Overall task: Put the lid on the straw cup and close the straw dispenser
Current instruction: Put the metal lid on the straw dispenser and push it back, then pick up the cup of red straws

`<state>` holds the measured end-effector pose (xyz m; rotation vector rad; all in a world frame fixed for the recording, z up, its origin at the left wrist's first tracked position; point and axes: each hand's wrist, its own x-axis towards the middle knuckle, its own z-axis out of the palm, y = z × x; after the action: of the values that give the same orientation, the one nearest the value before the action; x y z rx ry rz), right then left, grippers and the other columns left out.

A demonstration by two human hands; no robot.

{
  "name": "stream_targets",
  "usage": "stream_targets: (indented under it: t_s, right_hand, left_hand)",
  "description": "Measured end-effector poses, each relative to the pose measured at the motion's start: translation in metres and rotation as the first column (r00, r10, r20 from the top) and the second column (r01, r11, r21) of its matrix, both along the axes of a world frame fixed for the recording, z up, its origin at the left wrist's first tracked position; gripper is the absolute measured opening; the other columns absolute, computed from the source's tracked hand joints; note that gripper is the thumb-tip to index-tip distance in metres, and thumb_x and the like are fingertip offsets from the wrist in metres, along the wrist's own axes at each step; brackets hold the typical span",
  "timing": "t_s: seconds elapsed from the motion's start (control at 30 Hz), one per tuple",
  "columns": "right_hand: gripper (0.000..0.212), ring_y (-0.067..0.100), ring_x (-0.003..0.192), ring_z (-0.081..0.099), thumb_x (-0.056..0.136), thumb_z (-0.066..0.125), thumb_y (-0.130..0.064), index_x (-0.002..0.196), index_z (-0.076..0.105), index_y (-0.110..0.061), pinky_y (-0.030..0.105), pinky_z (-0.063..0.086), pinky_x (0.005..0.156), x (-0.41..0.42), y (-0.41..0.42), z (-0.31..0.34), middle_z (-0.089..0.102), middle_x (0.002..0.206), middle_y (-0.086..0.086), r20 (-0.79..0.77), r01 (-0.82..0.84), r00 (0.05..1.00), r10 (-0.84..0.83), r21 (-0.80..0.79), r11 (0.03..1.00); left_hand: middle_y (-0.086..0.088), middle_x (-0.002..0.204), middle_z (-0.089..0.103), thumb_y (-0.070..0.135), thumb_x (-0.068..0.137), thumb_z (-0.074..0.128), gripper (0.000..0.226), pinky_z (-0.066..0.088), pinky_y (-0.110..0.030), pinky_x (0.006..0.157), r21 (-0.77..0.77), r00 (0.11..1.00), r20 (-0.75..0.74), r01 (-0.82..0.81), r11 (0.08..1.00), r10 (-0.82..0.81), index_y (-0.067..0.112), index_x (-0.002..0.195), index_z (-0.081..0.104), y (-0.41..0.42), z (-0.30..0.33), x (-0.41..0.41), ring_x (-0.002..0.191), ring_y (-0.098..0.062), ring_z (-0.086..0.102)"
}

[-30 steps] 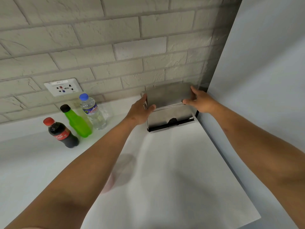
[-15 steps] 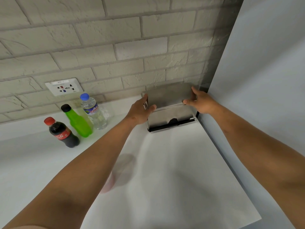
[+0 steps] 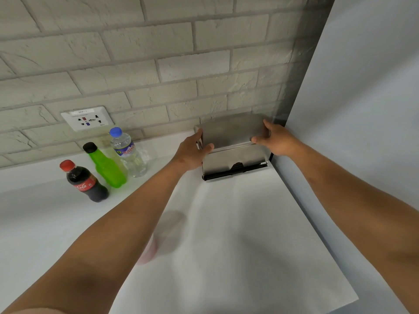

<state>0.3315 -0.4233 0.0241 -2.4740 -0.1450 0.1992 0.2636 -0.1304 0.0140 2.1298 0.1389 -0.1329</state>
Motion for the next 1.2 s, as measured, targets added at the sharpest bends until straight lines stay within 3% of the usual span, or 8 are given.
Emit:
stream_targets:
  t_s: [0.27, 0.4, 0.47, 0.6, 0.77, 0.87, 1.03, 1.2]
  right_hand:
    - [0.096, 0.03, 0.146, 0.046, 0.092, 0.07, -0.053, 0.165, 0.017, -0.019, 0.024, 0.032, 0.1, -0.002, 0.002, 0.001, 0.042, 0.164, 0.009, -0.039, 0.012, 0.999, -0.012, 0.004, 1.0]
    - [0.092, 0.027, 0.149, 0.042, 0.096, 0.065, -0.051, 0.166, 0.014, -0.02, 0.025, 0.033, 0.11, -0.015, 0.005, 0.001, 0.034, 0.168, 0.007, -0.022, 0.022, 1.0, -0.021, 0.049, 0.999]
    - [0.088, 0.027, 0.151, 0.038, 0.097, 0.063, -0.052, 0.165, 0.018, -0.02, 0.038, 0.035, 0.121, -0.03, 0.008, 0.0, 0.033, 0.169, 0.008, 0.033, 0.045, 0.998, -0.049, 0.098, 0.994]
    - [0.076, 0.031, 0.149, 0.04, 0.099, 0.06, -0.05, 0.16, 0.033, -0.014, 0.048, 0.039, 0.12, -0.076, 0.019, -0.004, 0.036, 0.165, 0.011, 0.17, 0.122, 0.974, -0.148, 0.156, 0.98]
    - [0.065, 0.02, 0.159, 0.021, 0.1, 0.063, -0.037, 0.157, 0.041, -0.016, 0.032, 0.021, 0.125, -0.143, 0.054, -0.013, 0.026, 0.171, 0.007, 0.217, 0.025, 0.974, -0.066, 0.185, 0.982]
    - [0.064, 0.013, 0.159, 0.019, 0.1, 0.063, -0.038, 0.157, 0.041, -0.02, 0.034, 0.021, 0.126, -0.182, 0.081, -0.018, 0.026, 0.171, 0.002, 0.198, -0.085, 0.979, 0.042, 0.218, 0.972]
    - [0.067, 0.009, 0.154, 0.031, 0.095, 0.062, -0.046, 0.156, 0.043, -0.026, 0.044, 0.034, 0.123, -0.23, 0.131, -0.026, 0.028, 0.169, -0.008, 0.119, -0.163, 0.984, 0.133, 0.29, 0.943]
    - [0.063, 0.013, 0.148, 0.041, 0.096, 0.065, -0.041, 0.153, 0.045, -0.026, 0.042, 0.039, 0.12, -0.271, 0.18, -0.04, 0.033, 0.167, -0.005, 0.089, -0.285, 0.959, 0.27, 0.308, 0.908]
  left_hand:
    - [-0.004, 0.16, 0.044, 0.041, 0.099, 0.068, 0.081, 0.066, -0.051, 0.084, 0.004, 1.0, 0.02, 0.0, 1.0, -0.001, 0.028, 0.166, 0.024, 0.0, -0.002, -0.002, 0.133, -0.034, 0.056]
    - [-0.002, 0.167, 0.038, 0.051, 0.098, 0.065, 0.085, 0.053, -0.049, 0.109, 0.021, 1.0, 0.024, 0.013, 1.0, -0.013, 0.031, 0.167, 0.019, 0.0, -0.005, -0.008, 0.144, -0.032, 0.048]
    - [0.001, 0.171, 0.032, 0.062, 0.096, 0.06, 0.091, 0.037, -0.038, 0.119, 0.065, 1.0, 0.014, 0.024, 0.998, -0.025, 0.031, 0.167, 0.012, 0.002, -0.007, -0.017, 0.15, -0.031, 0.041]
    - [-0.001, 0.17, 0.034, 0.063, 0.097, 0.057, 0.086, 0.031, -0.029, 0.113, 0.215, 0.997, 0.003, 0.079, 0.973, -0.082, 0.027, 0.166, 0.022, 0.023, -0.008, -0.047, 0.151, -0.025, 0.04]
    - [0.0, 0.151, 0.058, 0.047, 0.098, 0.066, 0.058, 0.051, -0.033, 0.101, 0.206, 0.99, 0.049, 0.123, 0.971, -0.136, 0.025, 0.15, 0.053, 0.061, 0.004, -0.097, 0.115, -0.021, 0.067]
    - [0.003, 0.143, 0.063, 0.044, 0.097, 0.07, 0.053, 0.053, -0.038, 0.104, 0.187, 0.987, 0.065, 0.135, 0.973, -0.15, 0.028, 0.145, 0.058, 0.088, 0.008, -0.131, 0.117, -0.02, 0.067]
    - [0.012, 0.139, 0.061, 0.046, 0.094, 0.072, 0.054, 0.045, -0.026, 0.098, 0.198, 0.984, 0.061, 0.151, 0.968, -0.166, 0.032, 0.145, 0.058, 0.132, 0.006, -0.184, 0.124, -0.013, 0.061]
    - [0.01, 0.151, 0.054, 0.049, 0.087, 0.078, 0.071, 0.043, -0.03, 0.104, 0.286, 0.979, 0.011, 0.19, 0.939, -0.202, 0.037, 0.151, 0.05, 0.173, -0.006, -0.228, 0.136, -0.013, 0.051]
